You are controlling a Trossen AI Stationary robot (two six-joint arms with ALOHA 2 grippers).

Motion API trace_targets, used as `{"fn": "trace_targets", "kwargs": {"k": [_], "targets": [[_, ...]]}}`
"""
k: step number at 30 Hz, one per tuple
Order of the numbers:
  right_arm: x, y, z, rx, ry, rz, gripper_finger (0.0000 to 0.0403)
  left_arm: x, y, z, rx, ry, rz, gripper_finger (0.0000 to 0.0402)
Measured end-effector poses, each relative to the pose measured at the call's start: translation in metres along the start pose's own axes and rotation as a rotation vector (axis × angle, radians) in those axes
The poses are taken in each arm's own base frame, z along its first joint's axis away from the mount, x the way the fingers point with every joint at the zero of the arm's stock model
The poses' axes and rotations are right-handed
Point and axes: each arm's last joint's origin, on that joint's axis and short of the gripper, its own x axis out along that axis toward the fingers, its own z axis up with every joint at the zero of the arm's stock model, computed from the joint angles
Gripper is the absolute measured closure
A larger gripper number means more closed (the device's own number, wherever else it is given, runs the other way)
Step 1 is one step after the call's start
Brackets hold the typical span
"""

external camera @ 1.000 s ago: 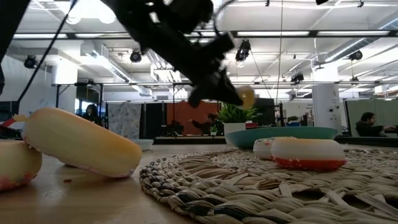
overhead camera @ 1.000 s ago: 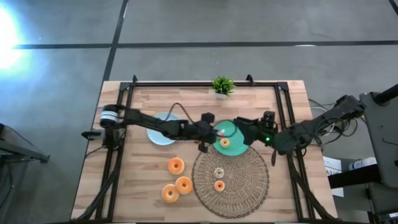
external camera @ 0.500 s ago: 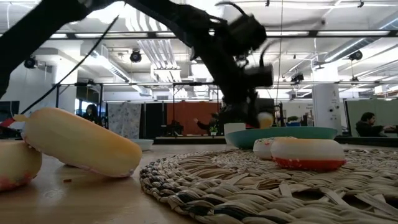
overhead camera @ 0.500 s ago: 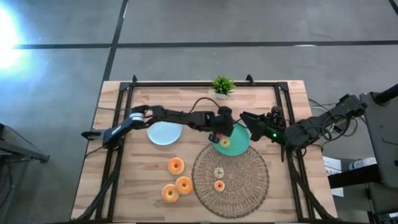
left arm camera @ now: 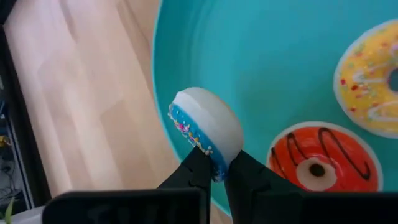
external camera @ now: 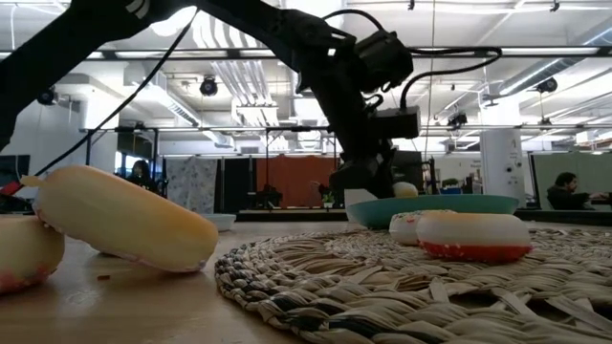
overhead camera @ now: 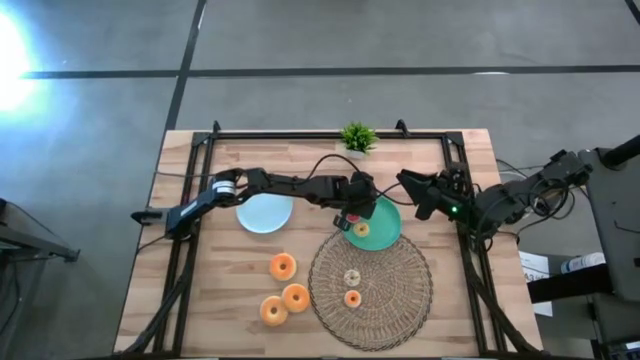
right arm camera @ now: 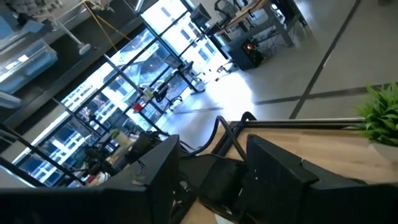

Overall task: Pick & Place donuts
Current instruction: Put the small blue donut on the green plate, then put the small white donut on the green plate

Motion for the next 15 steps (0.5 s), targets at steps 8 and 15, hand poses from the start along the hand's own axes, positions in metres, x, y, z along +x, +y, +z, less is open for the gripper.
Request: {"fn": "trace_targets", "kwargs": {"k": [8, 15], "targets": [[-0.001, -0.0028, 0.0003, -0.037, 0.009, -0.01, 0.0225, 0.0001, -0.0013, -0.0012, 0.004, -0.007, -0.037, 0.0329], [-0.0011, -0.0034, -0.0001, -0.043, 0.012, -0.013, 0.0225, -0.0021, -0.0042, -0.0062, 0.029, 0.054, -0.063, 0.0306]]}}
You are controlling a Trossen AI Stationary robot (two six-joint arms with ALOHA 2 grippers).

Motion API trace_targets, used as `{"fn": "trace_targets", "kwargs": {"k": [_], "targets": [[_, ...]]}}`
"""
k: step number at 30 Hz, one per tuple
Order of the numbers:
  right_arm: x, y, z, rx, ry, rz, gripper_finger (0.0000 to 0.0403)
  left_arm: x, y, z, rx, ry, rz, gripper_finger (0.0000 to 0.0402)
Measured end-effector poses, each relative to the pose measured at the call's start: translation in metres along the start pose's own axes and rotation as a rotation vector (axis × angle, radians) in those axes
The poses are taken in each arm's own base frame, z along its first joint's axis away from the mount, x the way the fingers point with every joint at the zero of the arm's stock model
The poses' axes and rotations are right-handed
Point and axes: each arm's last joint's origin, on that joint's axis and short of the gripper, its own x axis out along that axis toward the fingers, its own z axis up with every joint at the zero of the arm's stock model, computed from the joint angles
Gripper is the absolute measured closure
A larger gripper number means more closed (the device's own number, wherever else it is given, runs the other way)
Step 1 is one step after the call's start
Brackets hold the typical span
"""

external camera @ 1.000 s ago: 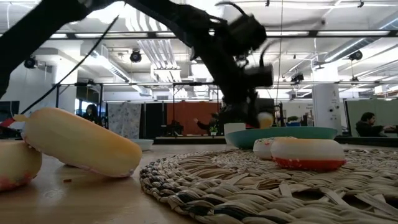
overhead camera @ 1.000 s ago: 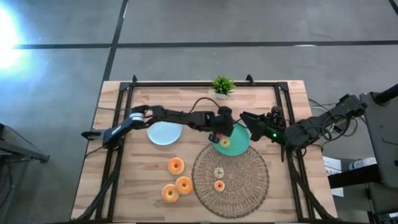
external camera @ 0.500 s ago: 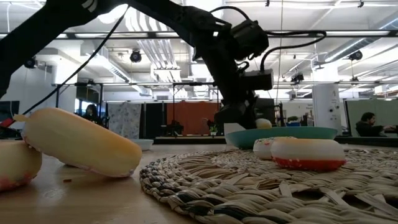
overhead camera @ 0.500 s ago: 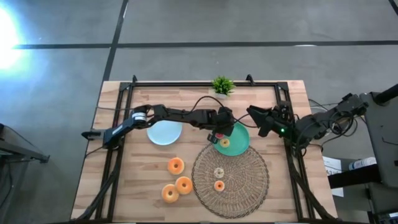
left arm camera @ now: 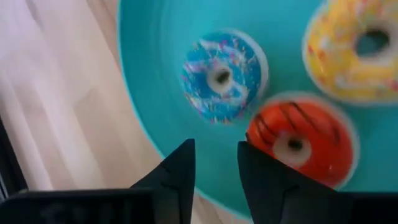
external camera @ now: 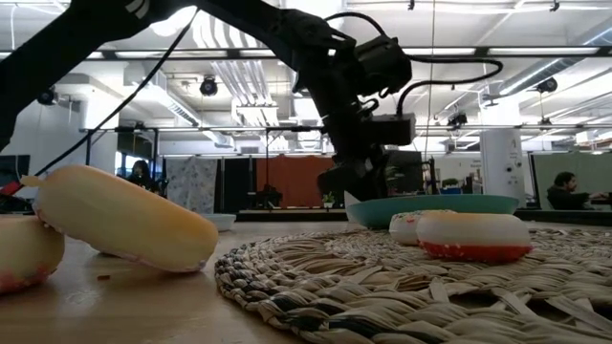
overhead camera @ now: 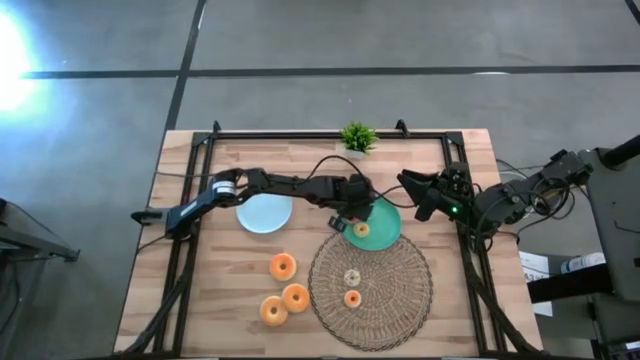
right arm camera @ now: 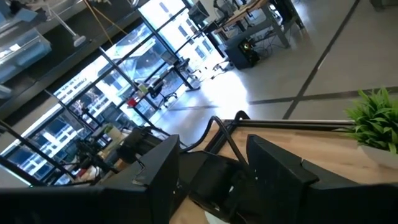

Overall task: Pick & Place donuts
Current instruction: Put the small white donut on the green plate

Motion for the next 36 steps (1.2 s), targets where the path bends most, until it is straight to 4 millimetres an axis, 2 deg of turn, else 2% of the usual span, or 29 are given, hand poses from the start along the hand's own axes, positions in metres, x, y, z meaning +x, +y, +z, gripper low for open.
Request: {"fn": "trace_targets", "kwargs": {"k": [3, 6, 10, 14, 17, 22, 28, 36], "targets": [[0.0, 0.0, 0.0, -0.003, 0.001, -0.001, 0.0225, -0.008, 0.003, -0.001, -0.02, 0.026, 0.003, 0.0305], [0.0, 0.0, 0.0, -0.005, 0.001, -0.002, 0.0225, -0.026, 0.008, -0.001, -0.075, 0.038, 0.009, 0.0305], [0.0, -0.004, -0.003, -0.049, 0.032, -0.009, 0.0225, -0.066, 0.016, -0.003, -0.165, -0.024, -0.024, 0.0306], [-0.001, -0.015, -0.016, -0.048, 0.197, -0.019, 0.0225, -0.112, 0.017, -0.009, -0.282, -0.139, -0.077, 0.0313], [0.001, -0.024, -0.036, -0.018, 0.336, -0.092, 0.0225, -0.139, 0.008, -0.022, -0.342, -0.19, -0.087, 0.032], [0.014, -0.024, -0.083, -0.001, 0.504, -0.182, 0.0225, -0.167, -0.024, -0.056, -0.436, -0.251, -0.078, 0.0329], [0.026, -0.027, -0.134, 0.055, 0.747, -0.307, 0.0225, -0.186, -0.068, -0.103, -0.568, -0.345, -0.06, 0.033], [0.04, -0.028, -0.189, 0.198, 0.918, -0.427, 0.0225, -0.207, -0.097, -0.143, -0.694, -0.429, -0.032, 0.0331]]}}
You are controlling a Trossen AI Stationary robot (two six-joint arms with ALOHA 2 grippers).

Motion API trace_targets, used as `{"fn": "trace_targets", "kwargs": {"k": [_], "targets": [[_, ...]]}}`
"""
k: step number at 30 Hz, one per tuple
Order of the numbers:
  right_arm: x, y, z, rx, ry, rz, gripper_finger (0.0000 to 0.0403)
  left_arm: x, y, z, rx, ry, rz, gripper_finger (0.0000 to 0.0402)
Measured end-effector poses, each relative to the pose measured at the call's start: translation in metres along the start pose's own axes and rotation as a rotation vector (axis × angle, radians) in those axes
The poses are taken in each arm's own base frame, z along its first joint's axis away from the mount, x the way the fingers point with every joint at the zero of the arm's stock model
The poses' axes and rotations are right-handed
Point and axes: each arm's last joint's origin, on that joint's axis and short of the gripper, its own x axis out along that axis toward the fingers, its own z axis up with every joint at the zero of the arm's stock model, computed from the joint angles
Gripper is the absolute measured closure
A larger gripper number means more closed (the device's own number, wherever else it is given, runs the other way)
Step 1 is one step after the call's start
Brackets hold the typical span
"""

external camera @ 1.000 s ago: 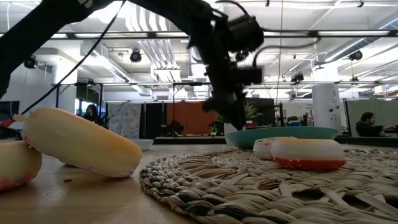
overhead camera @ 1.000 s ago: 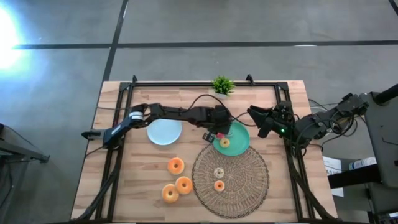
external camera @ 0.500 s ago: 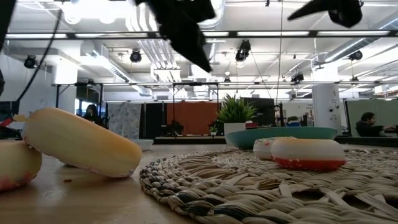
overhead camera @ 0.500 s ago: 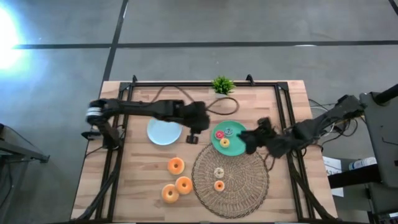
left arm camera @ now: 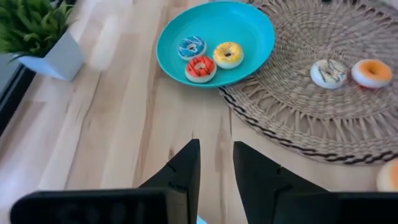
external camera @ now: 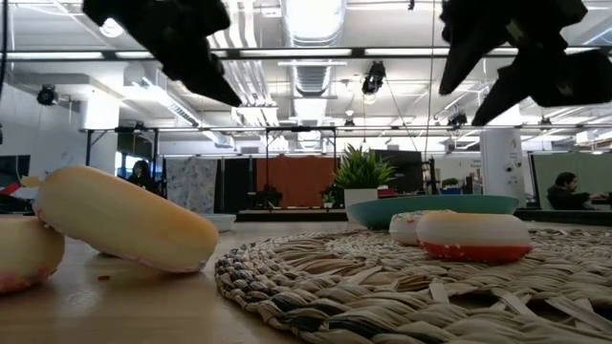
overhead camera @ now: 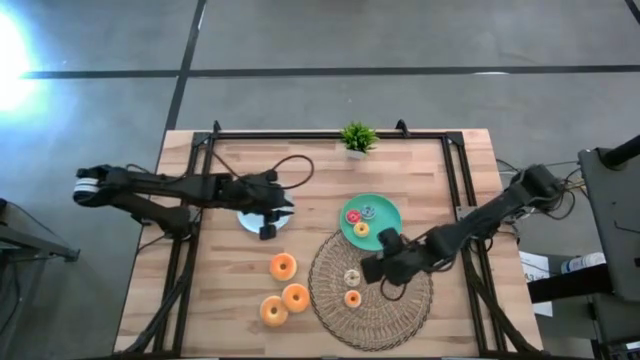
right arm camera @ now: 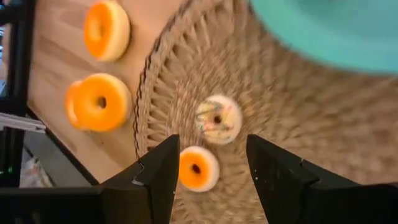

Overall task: Pick & Place donuts
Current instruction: Put the small white donut on the green plate

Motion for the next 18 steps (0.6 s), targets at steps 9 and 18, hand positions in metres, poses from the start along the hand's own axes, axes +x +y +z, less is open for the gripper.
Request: {"fn": "trace_targets", "kwargs": {"k": [9, 18], "targets": [[0.044, 0.023, -0.017, 0.048, 0.01, -0.179, 0.0225, -0.022, 0.001, -0.006, -0.027, -0.07, 0.004, 0.0331], [0.065, 0.053, -0.026, -0.021, 0.003, -0.406, 0.0226, -0.03, 0.002, -0.004, -0.029, -0.097, 0.004, 0.0331]]}}
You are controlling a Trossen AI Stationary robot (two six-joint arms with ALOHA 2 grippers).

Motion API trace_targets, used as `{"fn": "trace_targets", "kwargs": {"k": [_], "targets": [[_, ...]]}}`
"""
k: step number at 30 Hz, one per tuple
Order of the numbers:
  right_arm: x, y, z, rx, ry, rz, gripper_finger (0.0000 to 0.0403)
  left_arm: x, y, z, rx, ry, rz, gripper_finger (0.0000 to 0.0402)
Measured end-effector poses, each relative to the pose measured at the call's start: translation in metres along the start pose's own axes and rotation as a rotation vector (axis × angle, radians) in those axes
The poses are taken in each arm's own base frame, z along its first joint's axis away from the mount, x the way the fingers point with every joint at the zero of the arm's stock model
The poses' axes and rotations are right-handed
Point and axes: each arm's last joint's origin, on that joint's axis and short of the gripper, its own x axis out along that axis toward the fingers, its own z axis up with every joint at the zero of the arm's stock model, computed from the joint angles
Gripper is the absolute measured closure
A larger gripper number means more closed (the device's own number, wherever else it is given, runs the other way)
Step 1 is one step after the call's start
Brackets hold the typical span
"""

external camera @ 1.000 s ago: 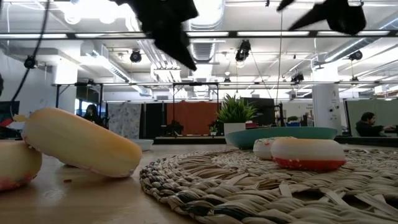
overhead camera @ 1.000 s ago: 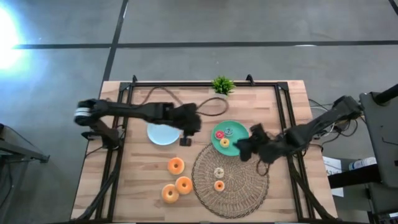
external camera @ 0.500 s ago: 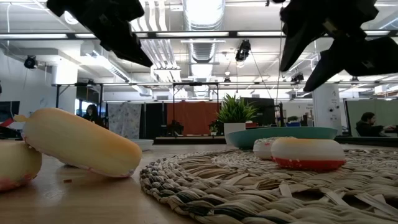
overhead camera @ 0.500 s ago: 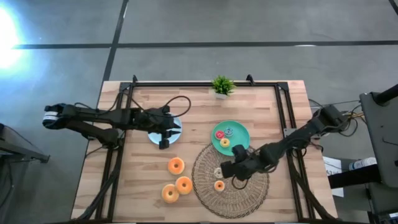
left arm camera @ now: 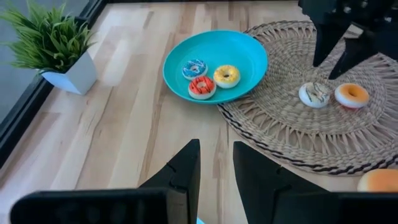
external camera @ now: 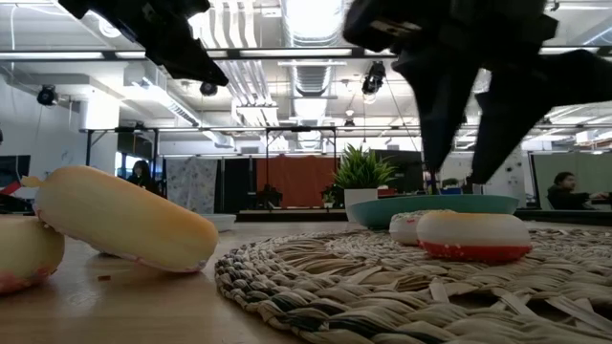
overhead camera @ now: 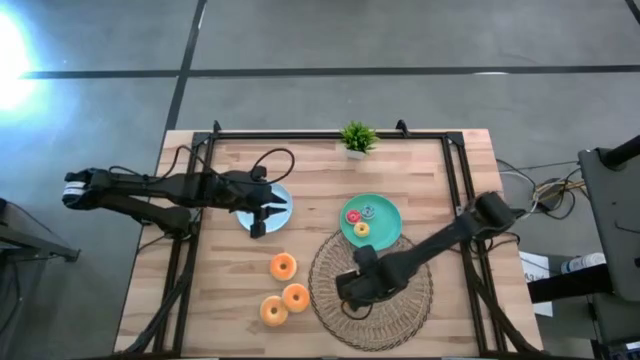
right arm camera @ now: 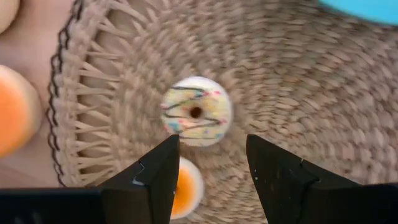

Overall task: Pick & Place donuts
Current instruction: Put the small white donut on the green plate

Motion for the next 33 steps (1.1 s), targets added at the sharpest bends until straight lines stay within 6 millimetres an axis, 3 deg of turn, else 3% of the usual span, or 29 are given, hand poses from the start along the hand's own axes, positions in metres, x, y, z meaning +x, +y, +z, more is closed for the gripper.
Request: {"fn": "trace_targets", "kwargs": {"k": [4, 9, 17, 33], "targets": [[0.011, 0.012, 0.003, -0.011, -0.007, -0.022, 0.0226, 0.0, 0.0, 0.0, 0.001, 0.001, -0.001, 0.0331], [0.024, 0.012, 0.011, -0.017, 0.001, -0.07, 0.0226, 0.0, -0.001, 0.0, -0.012, 0.002, -0.007, 0.0331], [0.02, 0.011, 0.018, -0.078, 0.035, -0.081, 0.0229, -0.001, -0.004, 0.0, -0.016, 0.003, -0.021, 0.0331], [0.032, 0.01, 0.026, -0.128, 0.116, -0.049, 0.0273, -0.001, -0.004, -0.001, 0.011, 0.009, -0.016, 0.0331]]}}
